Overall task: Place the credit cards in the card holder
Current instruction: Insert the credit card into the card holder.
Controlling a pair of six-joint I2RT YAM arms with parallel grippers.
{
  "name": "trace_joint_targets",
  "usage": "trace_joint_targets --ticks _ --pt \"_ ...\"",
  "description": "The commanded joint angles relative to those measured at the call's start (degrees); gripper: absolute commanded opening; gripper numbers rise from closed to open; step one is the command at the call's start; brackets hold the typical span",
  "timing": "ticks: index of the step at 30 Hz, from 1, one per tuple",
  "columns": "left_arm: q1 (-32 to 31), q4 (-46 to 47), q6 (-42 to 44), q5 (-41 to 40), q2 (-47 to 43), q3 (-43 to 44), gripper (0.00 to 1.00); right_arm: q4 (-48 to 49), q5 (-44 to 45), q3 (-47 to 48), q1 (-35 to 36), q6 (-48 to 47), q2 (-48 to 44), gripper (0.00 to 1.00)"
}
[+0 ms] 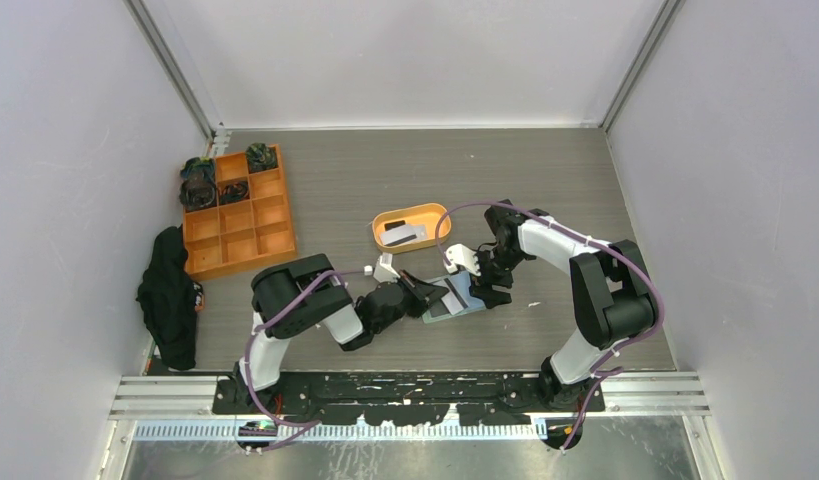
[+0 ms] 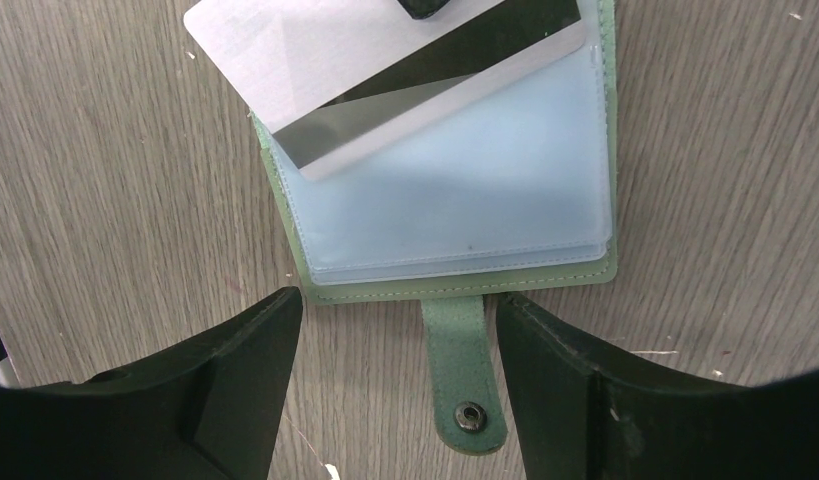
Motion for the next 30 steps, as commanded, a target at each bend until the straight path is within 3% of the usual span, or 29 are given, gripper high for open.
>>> trace_joint_targets --ticks 1,30 --pt "0.3 -5.0 0.1 2.4 0.0 0.7 0.00 -2.0 -1.6 1.5 0.7 0.1 -0.1 0.76" --pt "4.2 -7.3 2.1 13.1 3.6 6.7 0.03 -2.1 -2.7 1.7 0.9 1.0 -2.1 0.80"
